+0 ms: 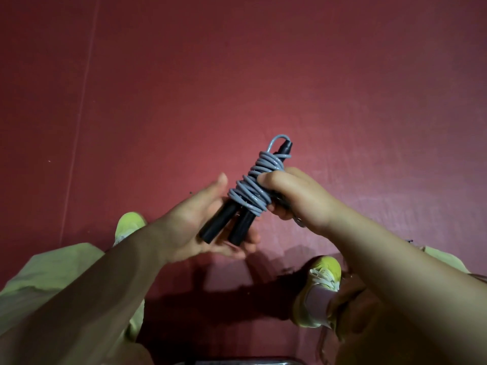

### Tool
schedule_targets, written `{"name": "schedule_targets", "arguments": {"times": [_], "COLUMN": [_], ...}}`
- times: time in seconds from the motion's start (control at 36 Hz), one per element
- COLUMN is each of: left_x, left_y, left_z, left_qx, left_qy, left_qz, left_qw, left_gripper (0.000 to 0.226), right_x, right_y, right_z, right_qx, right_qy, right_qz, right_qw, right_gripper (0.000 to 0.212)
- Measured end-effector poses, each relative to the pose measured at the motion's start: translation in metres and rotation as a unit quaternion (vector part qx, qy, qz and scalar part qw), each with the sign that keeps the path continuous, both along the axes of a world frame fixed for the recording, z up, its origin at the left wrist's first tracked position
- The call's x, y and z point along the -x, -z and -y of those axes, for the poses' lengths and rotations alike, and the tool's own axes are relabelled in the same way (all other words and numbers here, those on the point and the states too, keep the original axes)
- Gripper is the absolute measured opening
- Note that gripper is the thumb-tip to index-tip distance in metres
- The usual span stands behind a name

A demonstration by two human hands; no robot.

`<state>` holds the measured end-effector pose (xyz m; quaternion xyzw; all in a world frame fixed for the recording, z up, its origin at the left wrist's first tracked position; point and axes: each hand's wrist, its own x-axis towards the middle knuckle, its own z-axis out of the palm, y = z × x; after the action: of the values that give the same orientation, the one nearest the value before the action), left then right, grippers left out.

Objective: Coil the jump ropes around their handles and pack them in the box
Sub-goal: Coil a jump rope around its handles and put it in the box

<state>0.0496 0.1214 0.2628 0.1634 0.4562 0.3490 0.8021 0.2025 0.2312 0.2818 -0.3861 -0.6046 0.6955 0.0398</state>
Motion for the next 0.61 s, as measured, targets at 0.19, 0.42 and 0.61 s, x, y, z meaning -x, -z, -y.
{"name": "schedule_targets", "arguments": {"times": [0.19,0.42,0.61], "left_x": [-0.003,-0.01,-0.013], "left_y": [-0.008,-0.002,0.003], "left_z": [-0.001,-0.005,-0.006], "left_qx": [0.051,0.062,0.008], "left_qy": [0.028,0.0,-0.007], "left_qz": [0.175,-0.046,-0.262], "left_qw": [0.983,0.997,0.965], "left_gripper": [0.084,0.077,0.07], "right_x": [0.0,0.0,-0.001], "right_y": [-0.005,0.004,0.009], "right_z": [0.002,0.0,-0.001], "right_qx": [0.006,-0.014,-0.051], "right_qy": [-0.058,-0.072,-0.084], "right_qz": [-0.059,0.087,0.175], "right_qw": [0.997,0.993,0.98], "right_gripper": [0.026,0.038,0.047]}}
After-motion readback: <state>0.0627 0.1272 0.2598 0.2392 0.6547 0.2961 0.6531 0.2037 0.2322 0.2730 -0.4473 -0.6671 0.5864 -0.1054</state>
